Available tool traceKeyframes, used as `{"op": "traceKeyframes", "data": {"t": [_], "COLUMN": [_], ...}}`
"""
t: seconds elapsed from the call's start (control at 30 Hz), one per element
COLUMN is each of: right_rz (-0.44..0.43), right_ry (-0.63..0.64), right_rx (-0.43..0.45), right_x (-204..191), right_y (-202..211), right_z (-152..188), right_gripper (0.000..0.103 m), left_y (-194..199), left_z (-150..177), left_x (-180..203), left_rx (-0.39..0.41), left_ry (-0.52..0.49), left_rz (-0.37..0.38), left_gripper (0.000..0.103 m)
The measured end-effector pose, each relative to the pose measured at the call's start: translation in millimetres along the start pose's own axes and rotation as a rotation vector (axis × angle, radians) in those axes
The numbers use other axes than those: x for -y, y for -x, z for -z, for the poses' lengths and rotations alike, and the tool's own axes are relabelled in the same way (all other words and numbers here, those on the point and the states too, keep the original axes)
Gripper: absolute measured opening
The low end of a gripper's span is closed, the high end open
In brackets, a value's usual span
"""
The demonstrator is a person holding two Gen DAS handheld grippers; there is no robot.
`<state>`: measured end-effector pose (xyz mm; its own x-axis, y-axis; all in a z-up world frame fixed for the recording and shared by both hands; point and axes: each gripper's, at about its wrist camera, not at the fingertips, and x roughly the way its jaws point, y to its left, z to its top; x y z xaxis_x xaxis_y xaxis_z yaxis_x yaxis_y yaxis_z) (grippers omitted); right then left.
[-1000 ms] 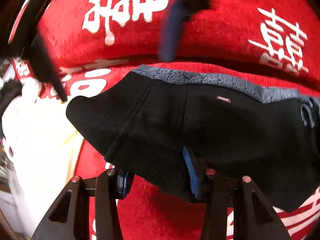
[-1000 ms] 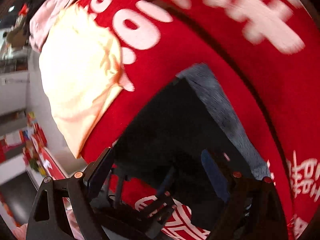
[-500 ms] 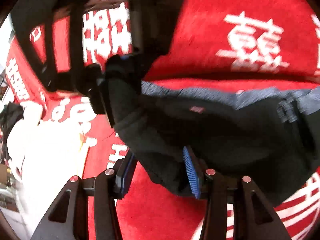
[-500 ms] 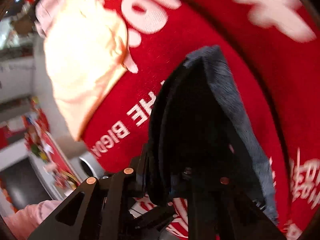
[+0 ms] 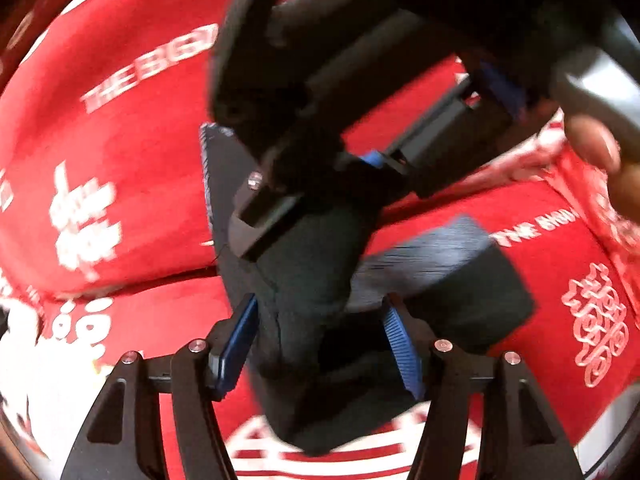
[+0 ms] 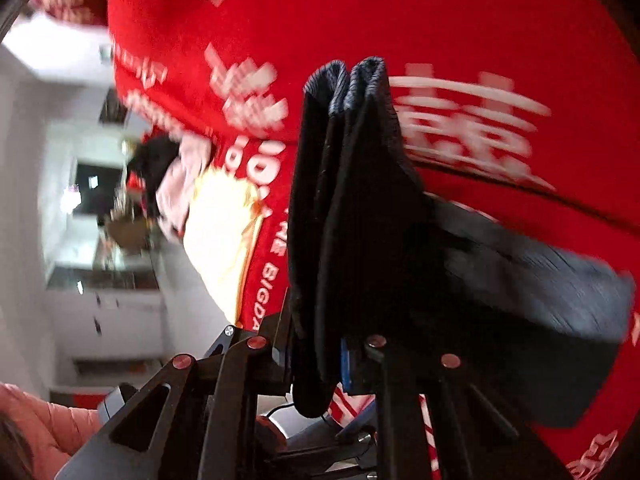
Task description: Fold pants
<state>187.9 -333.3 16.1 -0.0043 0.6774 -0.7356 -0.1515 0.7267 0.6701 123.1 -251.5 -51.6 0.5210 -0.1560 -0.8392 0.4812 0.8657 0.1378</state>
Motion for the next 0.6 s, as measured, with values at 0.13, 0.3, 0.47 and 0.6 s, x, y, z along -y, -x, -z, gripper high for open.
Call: {"op": "traceKeyframes", "data": {"t": [0.13, 0.3, 0.47, 0.6], "right_rz": [-0.03, -0.045, -0.116, -0.173], "right_ry": [-0.147, -0.294, -0.392, -0.429], "right_rx": [0.069, 0.095, 0.076, 0.082], "right_x": [86.1, 182.8, 225.4, 232.1], "right_y": [45.5, 48.6, 17.6, 10.1], "right_z": [48.4, 93.0, 109.4, 108.4], "right_gripper": [0.018, 0.018, 0.023, 0.031], "left_y": [-20.6, -67.2, -81.7, -68.3], "left_z": [-1.7, 14.7, 32.8, 35.5], "left_x": [69.2, 117.3, 119.1, 95.6], "left_rx": [-0.06, -0.17, -0.226, -0.224], "left_ry": [-0.083, -0.149, -0.145, -0.106], "left_rz": [0.07, 0.075, 0.109, 0.151], "left_gripper": [0.063, 0.063, 0.088, 0.089]}}
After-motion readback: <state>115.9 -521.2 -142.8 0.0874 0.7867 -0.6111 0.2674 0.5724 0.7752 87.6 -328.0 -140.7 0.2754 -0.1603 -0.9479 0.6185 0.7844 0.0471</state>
